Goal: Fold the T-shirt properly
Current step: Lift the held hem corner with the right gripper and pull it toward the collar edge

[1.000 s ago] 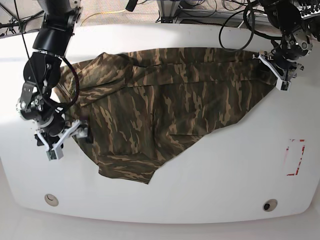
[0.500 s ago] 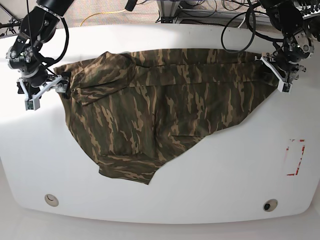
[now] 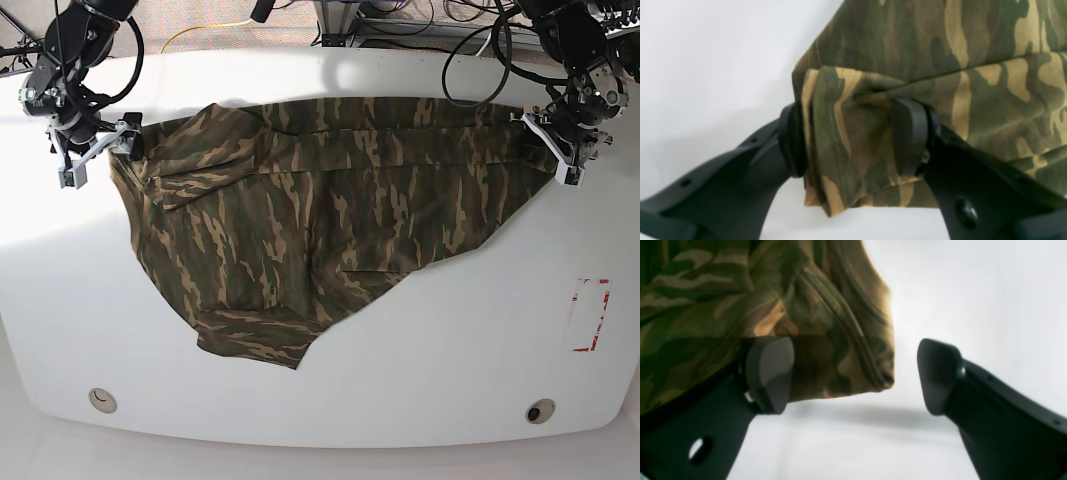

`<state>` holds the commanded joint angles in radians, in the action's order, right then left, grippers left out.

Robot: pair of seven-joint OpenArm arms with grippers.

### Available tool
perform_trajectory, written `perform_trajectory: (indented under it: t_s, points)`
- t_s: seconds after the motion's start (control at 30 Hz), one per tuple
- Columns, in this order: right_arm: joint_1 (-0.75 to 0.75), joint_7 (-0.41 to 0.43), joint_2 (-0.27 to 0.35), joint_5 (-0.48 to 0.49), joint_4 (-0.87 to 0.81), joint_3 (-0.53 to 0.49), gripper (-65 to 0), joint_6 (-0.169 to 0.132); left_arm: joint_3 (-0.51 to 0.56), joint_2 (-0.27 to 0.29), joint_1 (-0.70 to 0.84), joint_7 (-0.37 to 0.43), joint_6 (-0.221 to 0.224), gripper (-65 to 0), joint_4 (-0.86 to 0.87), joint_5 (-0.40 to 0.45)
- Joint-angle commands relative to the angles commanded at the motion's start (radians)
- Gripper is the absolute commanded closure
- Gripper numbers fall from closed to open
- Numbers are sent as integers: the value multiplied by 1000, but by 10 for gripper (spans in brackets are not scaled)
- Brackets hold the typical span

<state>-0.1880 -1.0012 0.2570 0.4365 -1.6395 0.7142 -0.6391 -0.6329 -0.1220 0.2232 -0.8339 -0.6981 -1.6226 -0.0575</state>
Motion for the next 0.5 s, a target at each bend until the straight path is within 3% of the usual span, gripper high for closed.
perform_trajectory:
  t_s: [0.1,0.27,0.37,0.5]
  points:
    - [0,2,0,0,28,0,-523,-8,-2,0,0,0,0,-351,0,0]
    - [0,21,0,3,94,0,-417,-9,-5,0,0,0,0,-351,0,-2]
    - [-14,44,0,2,106,0,-403,-9,-2,0,0,0,0,-351,0,-2]
    - [-46,46,-2,6,87,-2,-262,-9,0,0,0,0,0,-351,0,-2]
